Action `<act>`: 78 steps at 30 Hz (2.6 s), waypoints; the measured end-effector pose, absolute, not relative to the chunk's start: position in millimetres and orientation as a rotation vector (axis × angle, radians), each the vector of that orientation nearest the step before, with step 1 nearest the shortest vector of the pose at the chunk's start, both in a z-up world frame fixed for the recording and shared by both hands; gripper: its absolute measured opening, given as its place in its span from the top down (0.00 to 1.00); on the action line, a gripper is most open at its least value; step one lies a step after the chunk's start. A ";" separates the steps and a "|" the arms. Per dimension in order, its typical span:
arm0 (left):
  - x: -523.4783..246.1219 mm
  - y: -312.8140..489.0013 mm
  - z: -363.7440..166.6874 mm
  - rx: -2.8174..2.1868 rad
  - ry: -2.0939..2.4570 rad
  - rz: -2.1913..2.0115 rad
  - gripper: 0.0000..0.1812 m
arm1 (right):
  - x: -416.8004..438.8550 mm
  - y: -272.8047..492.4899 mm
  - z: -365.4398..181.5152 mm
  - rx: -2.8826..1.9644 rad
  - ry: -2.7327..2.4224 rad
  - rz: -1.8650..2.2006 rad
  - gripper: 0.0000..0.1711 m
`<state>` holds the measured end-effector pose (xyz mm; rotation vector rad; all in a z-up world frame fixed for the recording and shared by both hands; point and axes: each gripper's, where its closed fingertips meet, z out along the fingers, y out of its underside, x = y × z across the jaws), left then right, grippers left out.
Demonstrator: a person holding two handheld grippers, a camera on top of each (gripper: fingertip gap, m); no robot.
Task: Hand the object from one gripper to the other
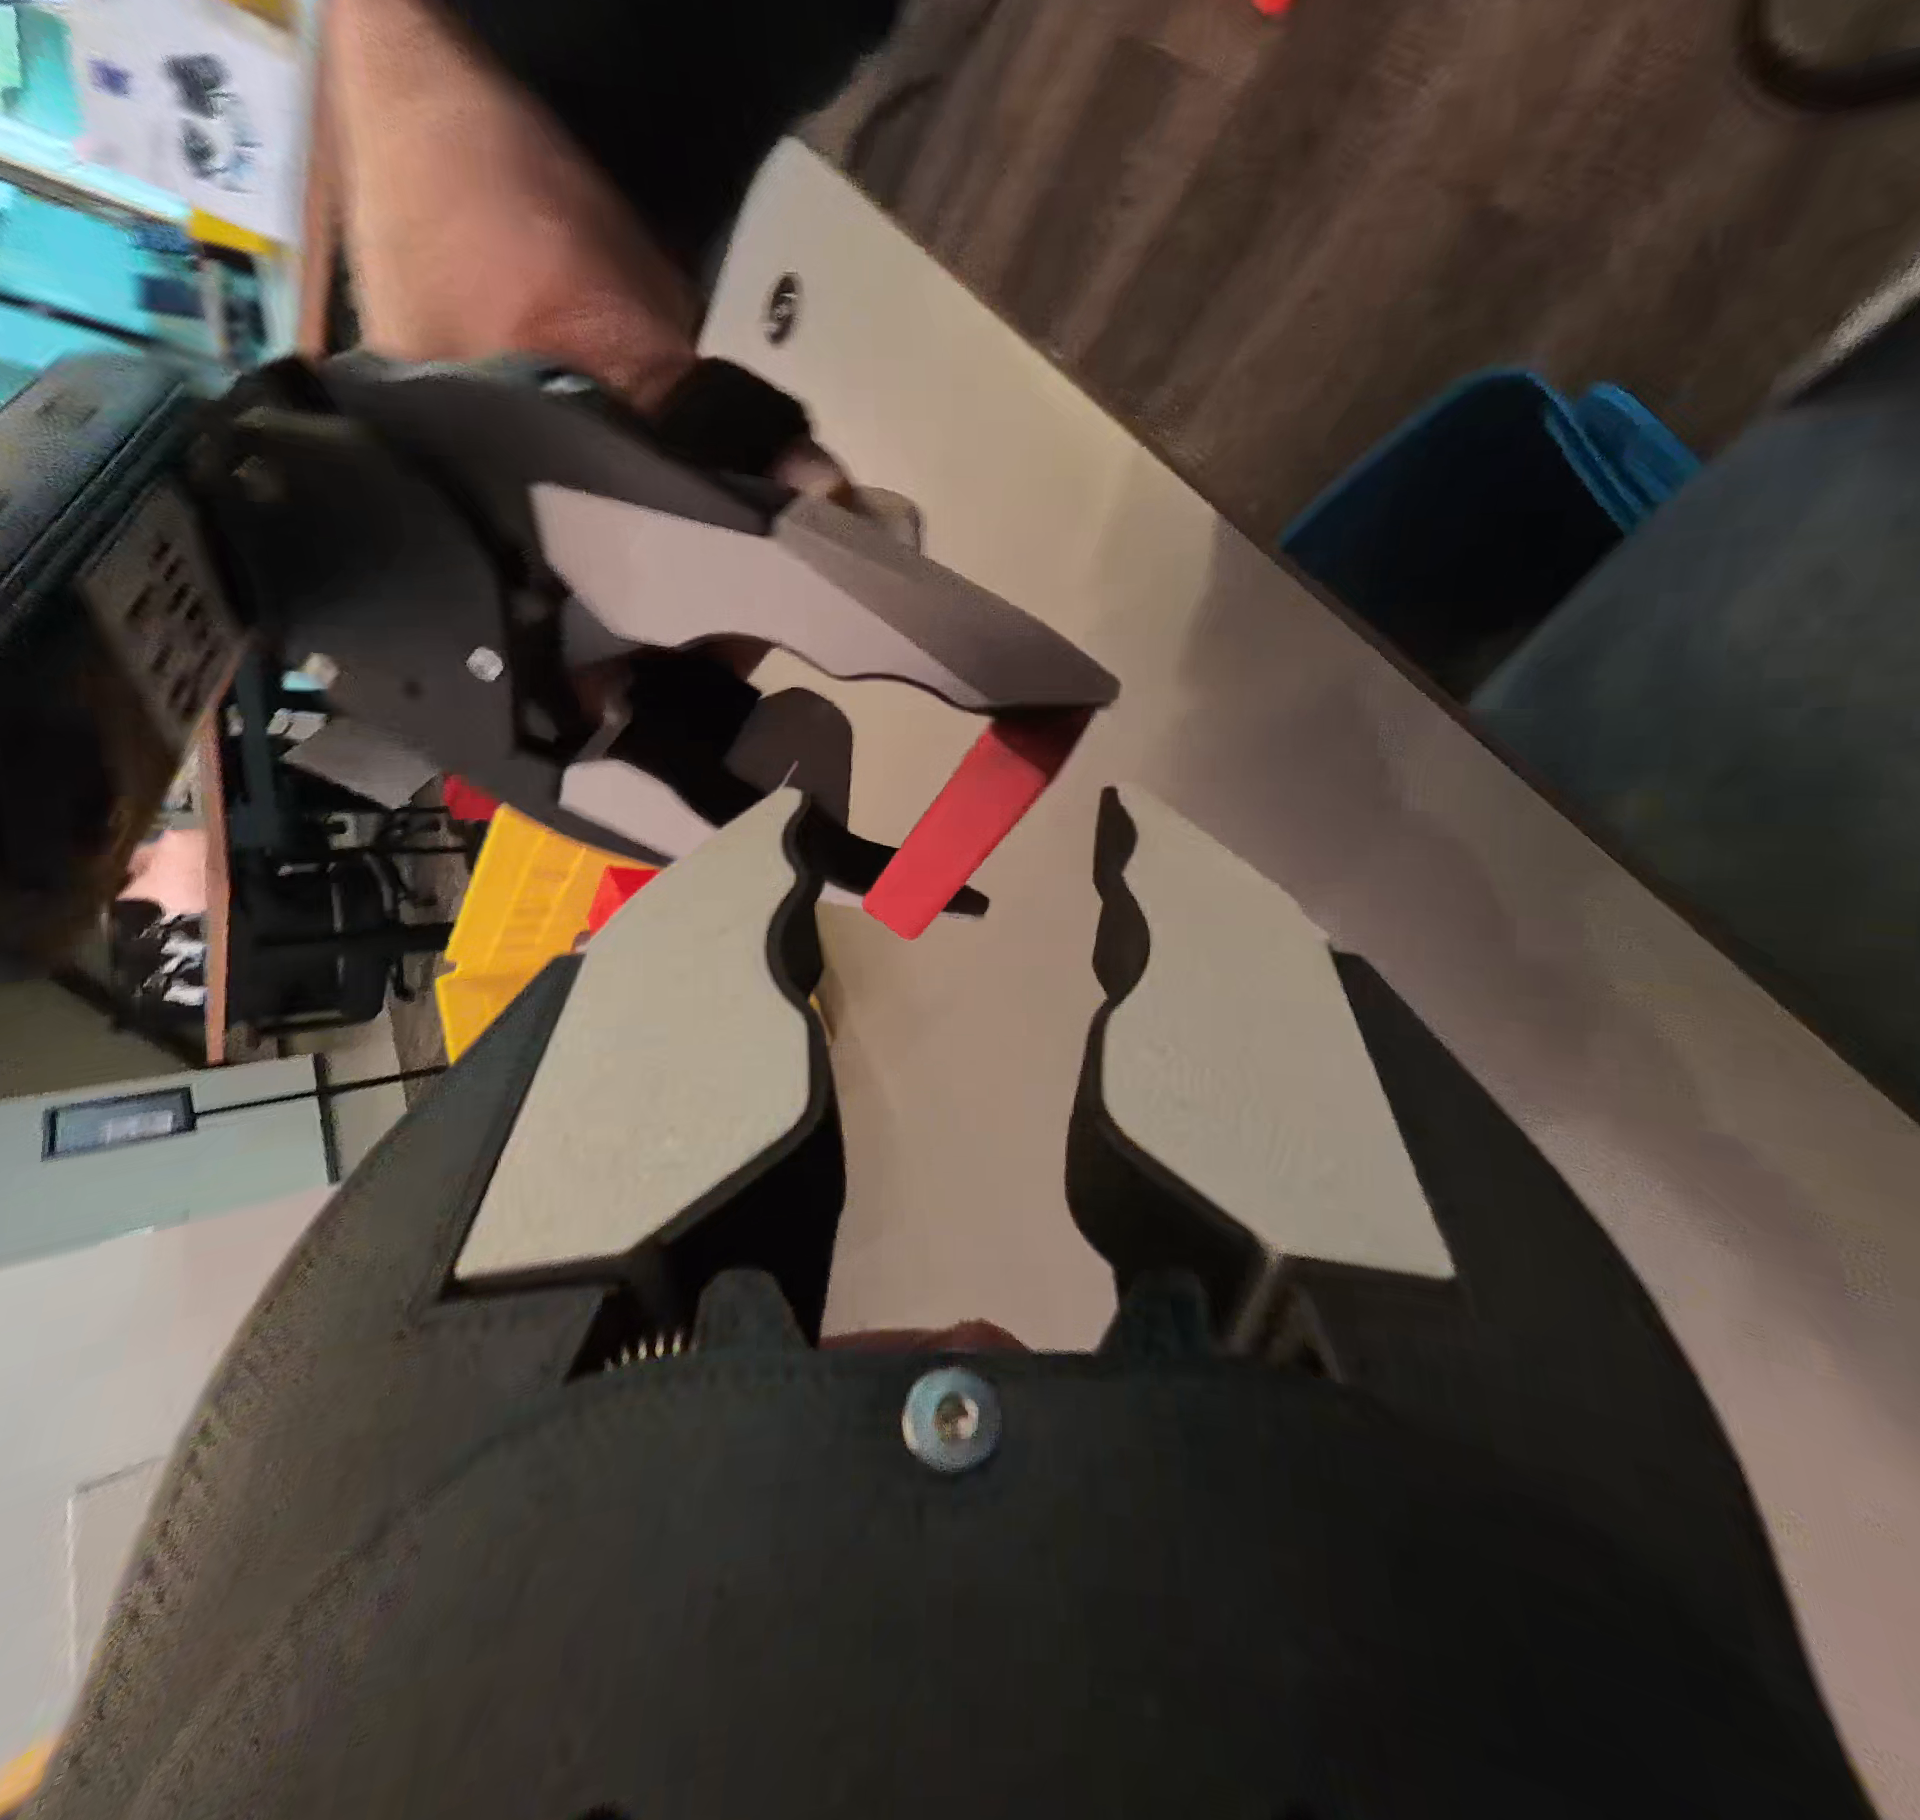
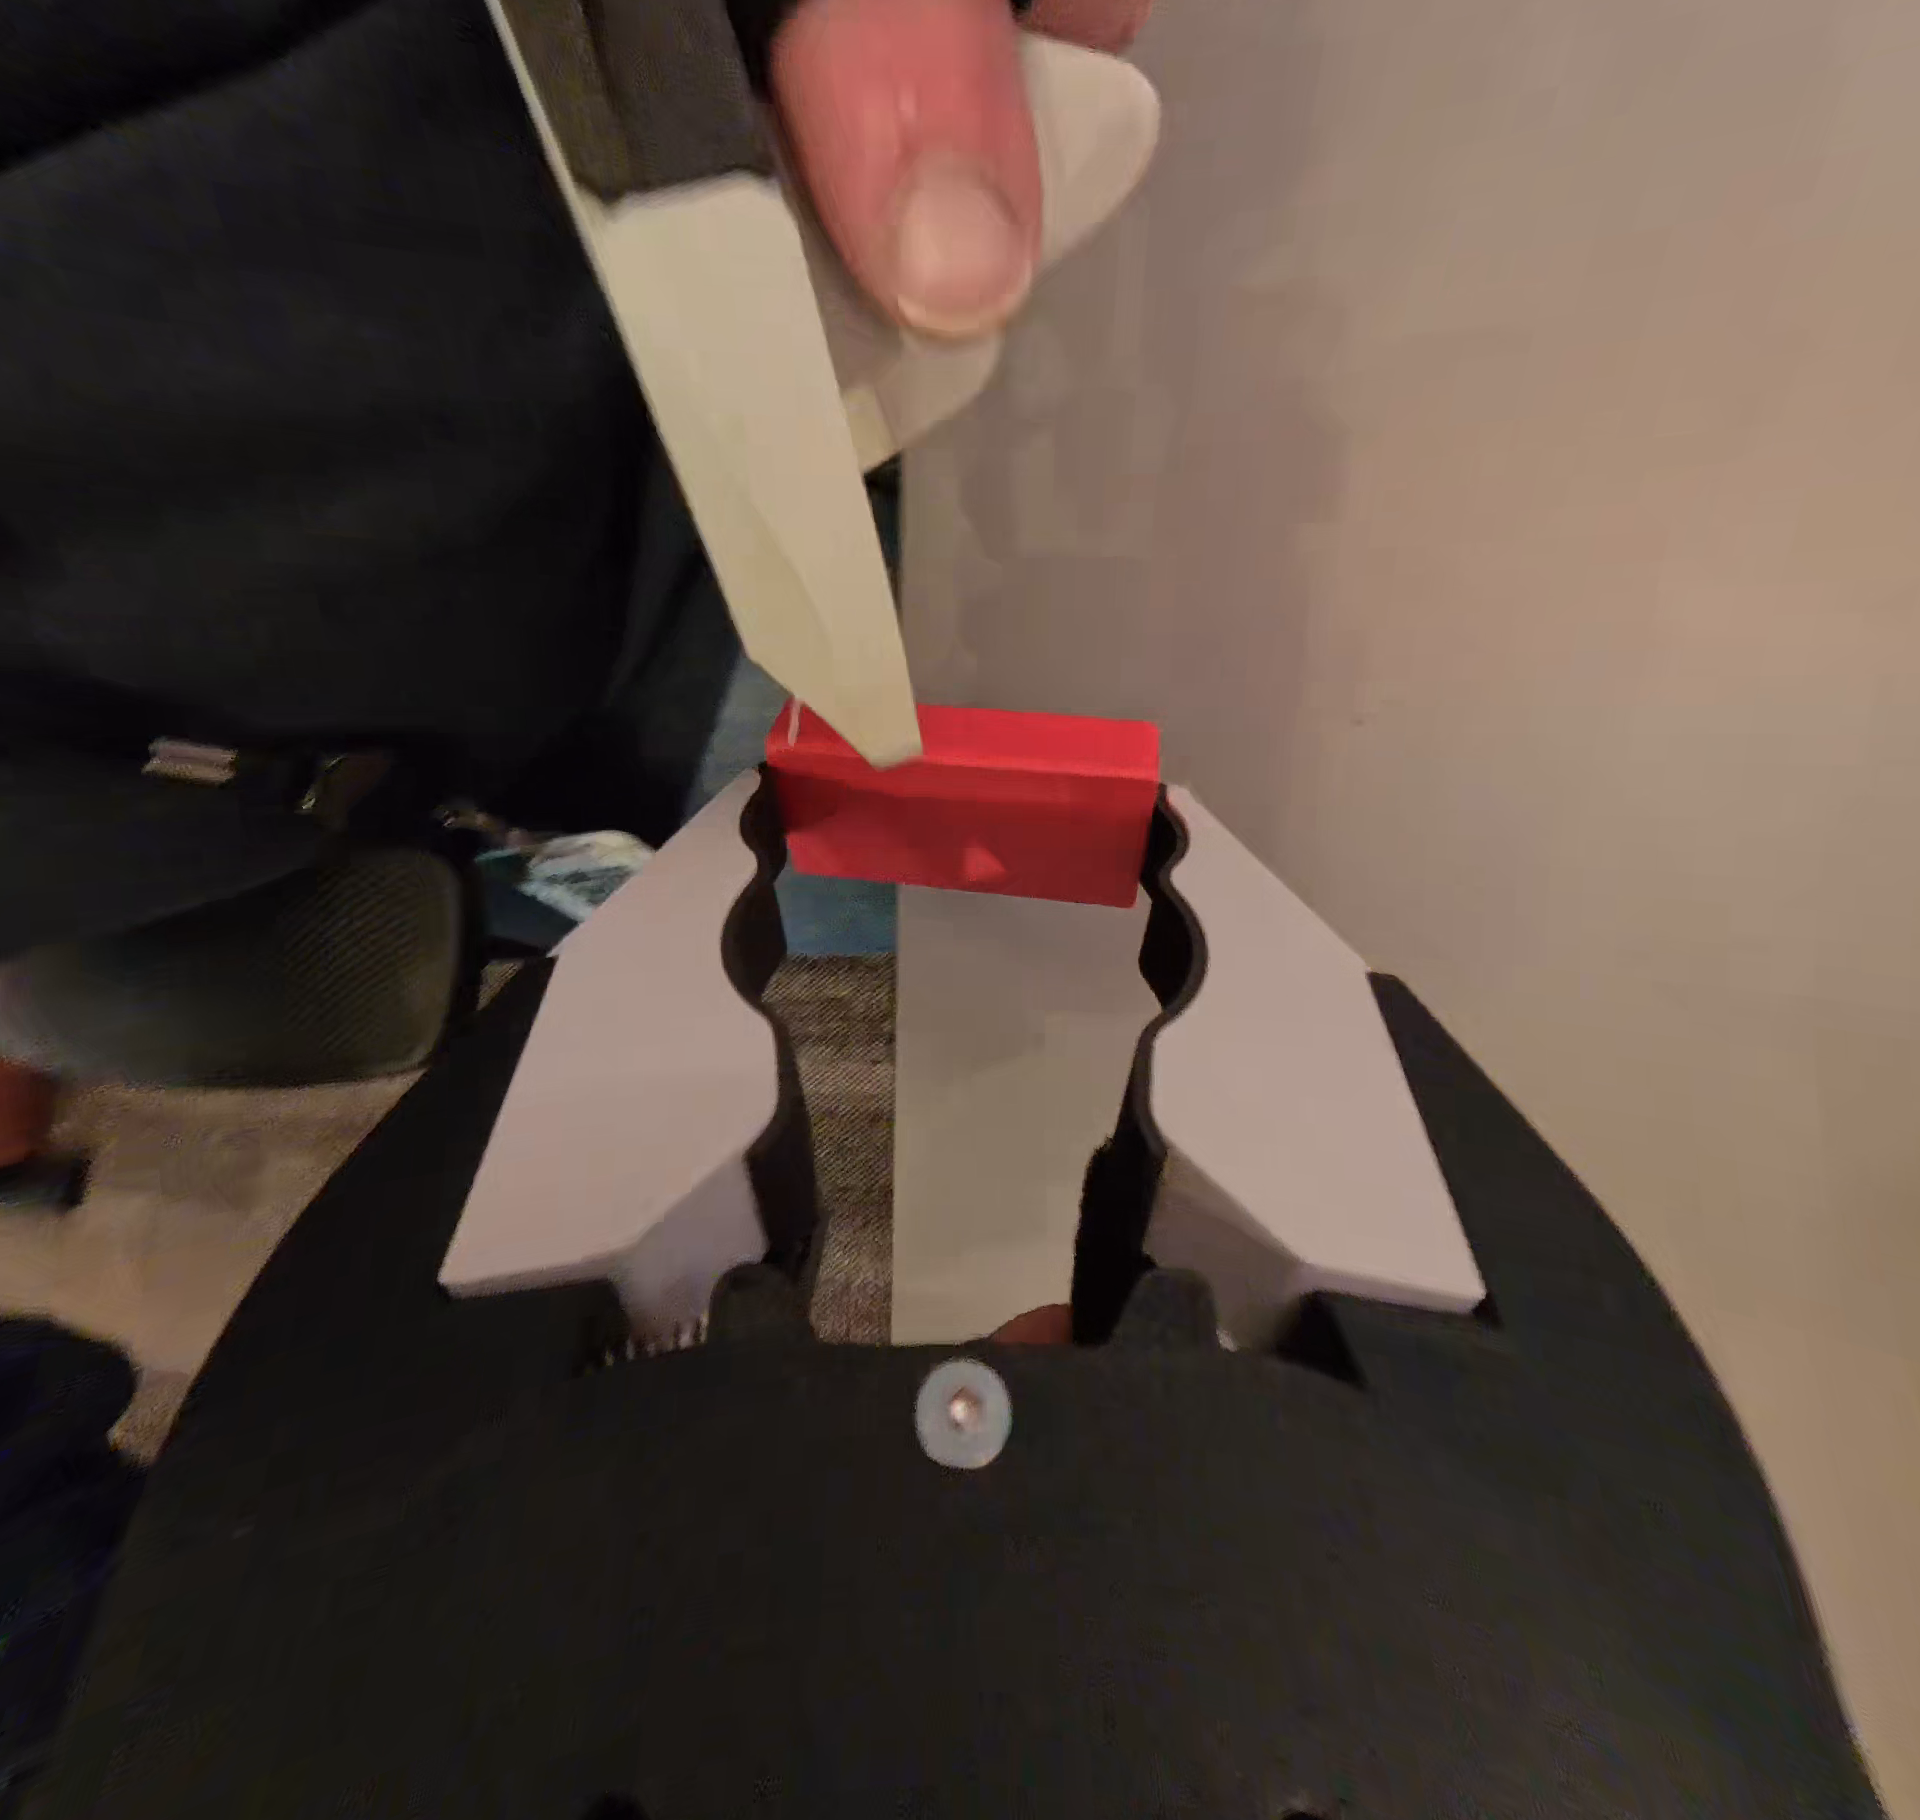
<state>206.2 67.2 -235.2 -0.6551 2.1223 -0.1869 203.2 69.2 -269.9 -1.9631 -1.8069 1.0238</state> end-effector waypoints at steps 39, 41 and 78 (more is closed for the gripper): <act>215.4 122.0 -225.1 -1.920 1.144 -1.655 0.91 | 200.6 152.0 -238.7 -1.376 -1.507 -0.444 0.59; 215.7 123.5 -225.1 -1.914 1.135 -1.658 0.91 | 200.3 151.4 -240.7 -1.412 -1.499 -0.392 0.59; 209.3 136.9 -244.2 -1.130 1.876 -0.171 0.63 | 203.9 145.8 -253.4 -1.550 -1.552 -0.232 0.59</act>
